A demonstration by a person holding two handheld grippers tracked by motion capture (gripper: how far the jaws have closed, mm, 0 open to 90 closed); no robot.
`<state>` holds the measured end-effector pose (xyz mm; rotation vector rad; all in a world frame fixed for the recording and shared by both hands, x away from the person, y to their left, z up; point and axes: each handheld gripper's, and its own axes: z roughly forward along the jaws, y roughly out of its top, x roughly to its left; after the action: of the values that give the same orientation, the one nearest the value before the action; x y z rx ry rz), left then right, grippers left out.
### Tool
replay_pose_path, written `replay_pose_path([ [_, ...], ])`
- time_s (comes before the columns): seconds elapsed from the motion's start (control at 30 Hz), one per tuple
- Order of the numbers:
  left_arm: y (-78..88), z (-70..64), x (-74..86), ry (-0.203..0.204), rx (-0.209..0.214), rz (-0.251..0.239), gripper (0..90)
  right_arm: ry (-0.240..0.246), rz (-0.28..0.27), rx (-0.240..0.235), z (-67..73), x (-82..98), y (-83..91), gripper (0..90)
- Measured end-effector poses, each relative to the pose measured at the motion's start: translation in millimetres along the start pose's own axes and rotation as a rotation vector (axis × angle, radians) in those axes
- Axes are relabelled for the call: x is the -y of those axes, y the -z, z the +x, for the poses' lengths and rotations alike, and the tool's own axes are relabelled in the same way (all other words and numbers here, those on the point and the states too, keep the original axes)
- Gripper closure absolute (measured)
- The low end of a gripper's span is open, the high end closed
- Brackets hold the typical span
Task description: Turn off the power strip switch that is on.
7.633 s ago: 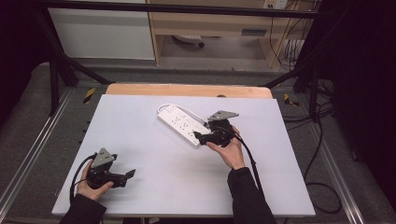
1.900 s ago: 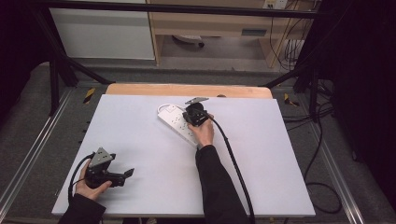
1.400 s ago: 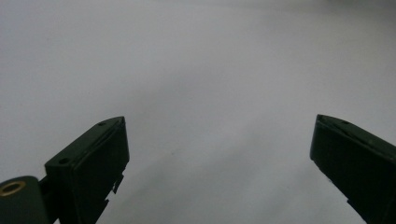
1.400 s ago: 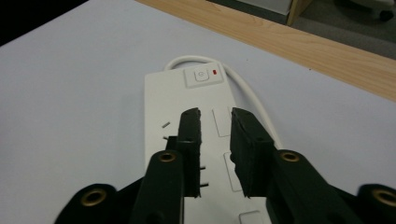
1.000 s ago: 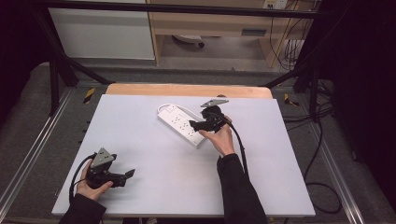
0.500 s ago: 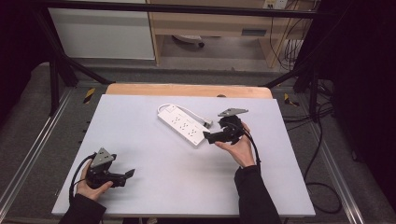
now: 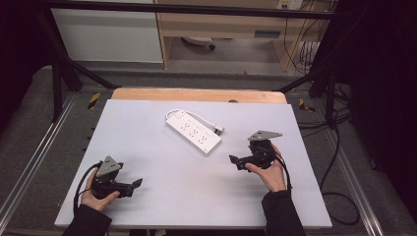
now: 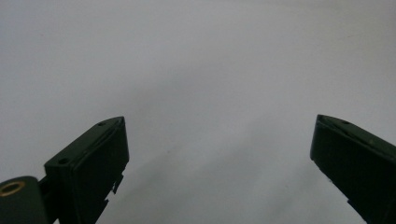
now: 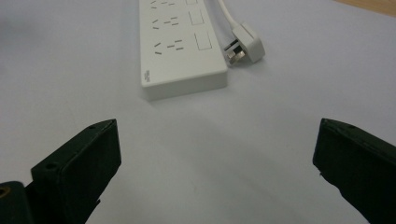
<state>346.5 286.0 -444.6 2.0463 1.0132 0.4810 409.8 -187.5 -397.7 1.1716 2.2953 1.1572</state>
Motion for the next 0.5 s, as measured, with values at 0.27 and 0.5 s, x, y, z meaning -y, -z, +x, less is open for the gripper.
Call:
replay_pose_path([
  [0.27, -0.6, -1.5, -0.2, -0.002, 0.001, 0.002, 4.0, -0.025, -0.004, -0.018, -9.6, 34.0, 16.3, 0.7],
  [0.5, -0.8, -2.6, -0.4, -0.007, 0.005, 0.004, 4.0, -0.032, 0.027, -0.005, -17.7, 62.4, 25.6, 0.7],
])
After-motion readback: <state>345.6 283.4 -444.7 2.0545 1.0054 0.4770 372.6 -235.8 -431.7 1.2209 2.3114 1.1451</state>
